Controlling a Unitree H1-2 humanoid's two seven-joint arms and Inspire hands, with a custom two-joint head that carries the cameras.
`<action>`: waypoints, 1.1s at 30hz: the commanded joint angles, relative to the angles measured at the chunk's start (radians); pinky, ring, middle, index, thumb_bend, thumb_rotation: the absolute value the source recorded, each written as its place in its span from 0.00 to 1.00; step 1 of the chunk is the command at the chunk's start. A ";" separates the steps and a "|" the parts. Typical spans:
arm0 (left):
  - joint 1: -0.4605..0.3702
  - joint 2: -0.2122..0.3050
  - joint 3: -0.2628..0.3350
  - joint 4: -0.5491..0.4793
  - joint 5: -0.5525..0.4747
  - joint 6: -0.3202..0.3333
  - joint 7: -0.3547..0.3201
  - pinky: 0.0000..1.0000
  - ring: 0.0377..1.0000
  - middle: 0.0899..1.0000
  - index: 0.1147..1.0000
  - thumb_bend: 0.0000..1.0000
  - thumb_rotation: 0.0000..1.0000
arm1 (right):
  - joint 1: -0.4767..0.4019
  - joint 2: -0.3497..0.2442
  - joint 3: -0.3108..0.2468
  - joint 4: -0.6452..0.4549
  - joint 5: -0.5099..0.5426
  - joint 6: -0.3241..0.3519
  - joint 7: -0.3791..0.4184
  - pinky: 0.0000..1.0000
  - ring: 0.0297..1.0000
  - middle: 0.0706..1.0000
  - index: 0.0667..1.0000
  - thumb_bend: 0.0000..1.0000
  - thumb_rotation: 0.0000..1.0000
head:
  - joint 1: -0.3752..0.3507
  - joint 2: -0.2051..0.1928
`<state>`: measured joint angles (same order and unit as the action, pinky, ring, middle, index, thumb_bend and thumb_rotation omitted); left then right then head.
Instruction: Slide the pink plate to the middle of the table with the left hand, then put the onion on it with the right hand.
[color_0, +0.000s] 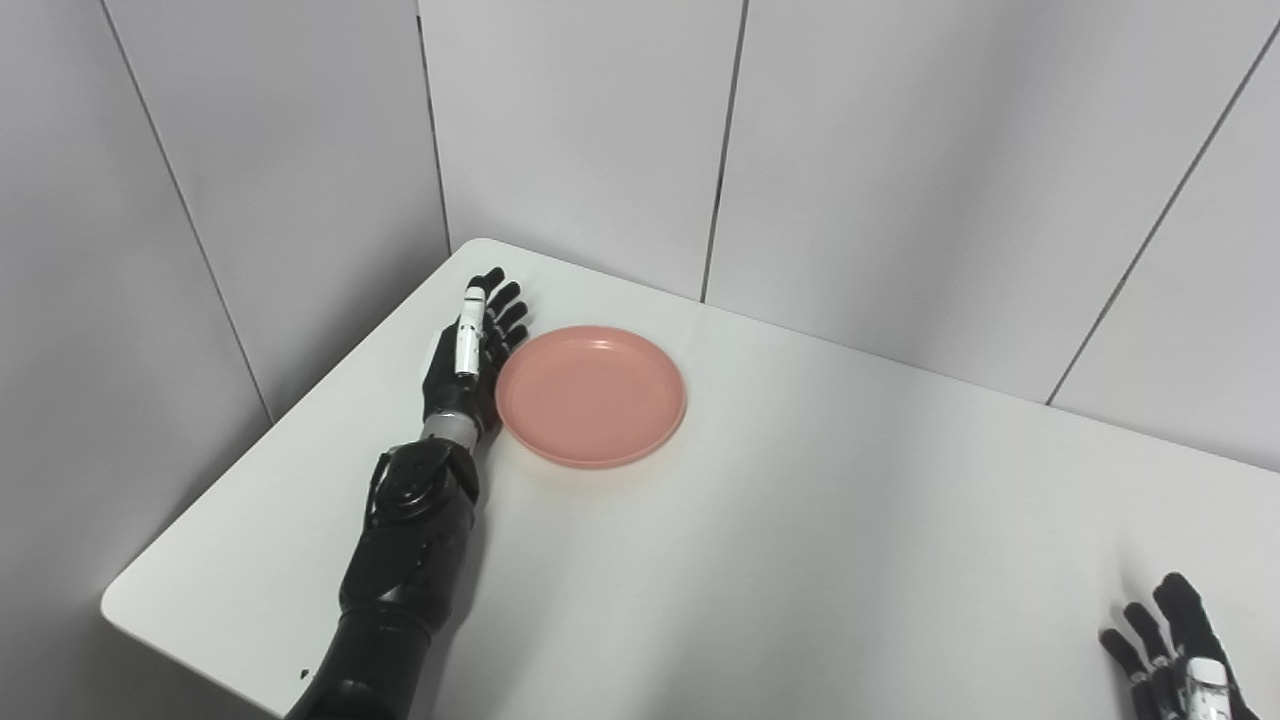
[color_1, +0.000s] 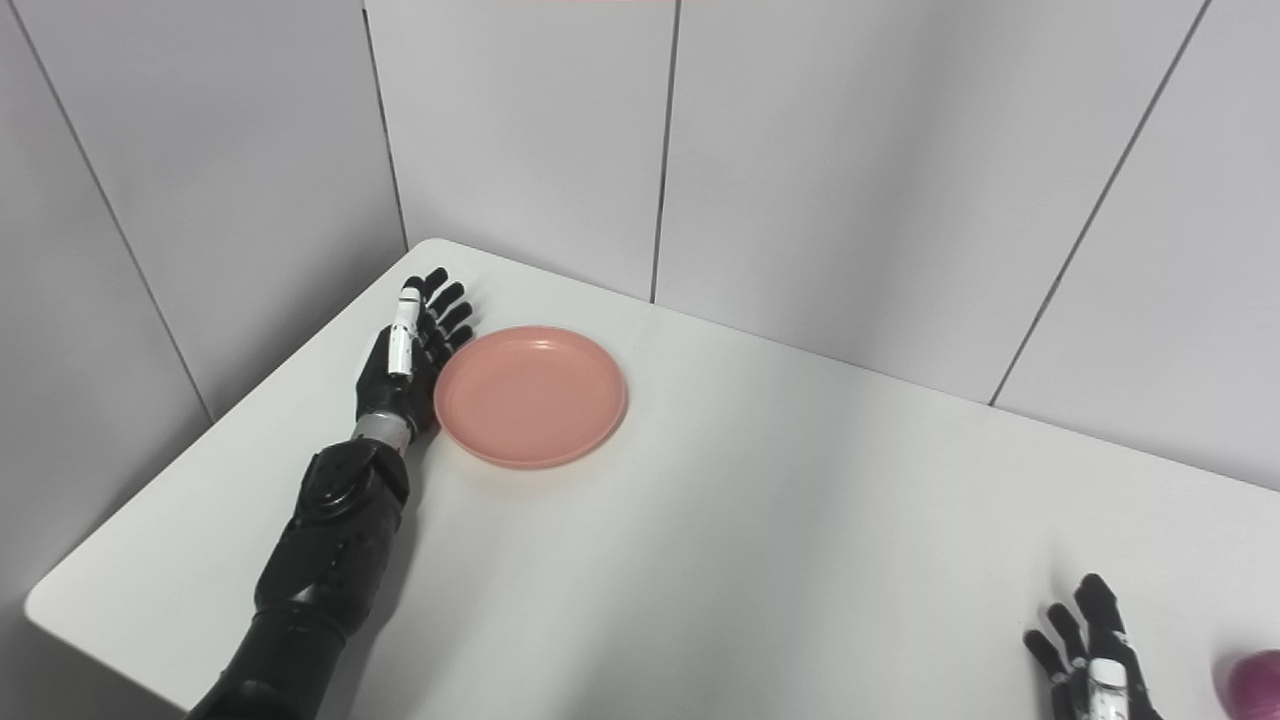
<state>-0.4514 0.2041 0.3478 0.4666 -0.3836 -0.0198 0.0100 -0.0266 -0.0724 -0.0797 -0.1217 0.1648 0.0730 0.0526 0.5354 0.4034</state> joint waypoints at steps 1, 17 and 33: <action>-0.010 -0.016 -0.015 0.013 -0.012 0.046 -0.017 0.94 0.92 0.92 0.89 0.35 1.00 | 0.009 0.005 0.003 -0.009 -0.005 0.017 -0.005 0.89 0.94 0.97 0.93 0.59 0.87 | -0.004 0.001; -0.018 -0.046 -0.072 -0.019 0.002 0.082 -0.021 0.91 0.90 0.90 0.86 0.37 1.00 | 0.012 0.019 0.023 -0.087 0.004 0.107 -0.020 1.00 1.00 1.00 1.00 0.52 0.94 | -0.045 0.012; -0.012 -0.062 -0.121 -0.059 0.022 0.122 -0.045 0.91 0.90 0.90 0.88 0.38 1.00 | 0.025 0.039 0.040 -0.148 0.002 0.165 -0.037 1.00 1.00 1.00 1.00 0.16 1.00 | -0.097 0.028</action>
<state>-0.4650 0.1520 0.2396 0.4152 -0.3680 0.0650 -0.0213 -0.0075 -0.0417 -0.0522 -0.2429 0.1682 0.2223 0.0065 0.4387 0.4310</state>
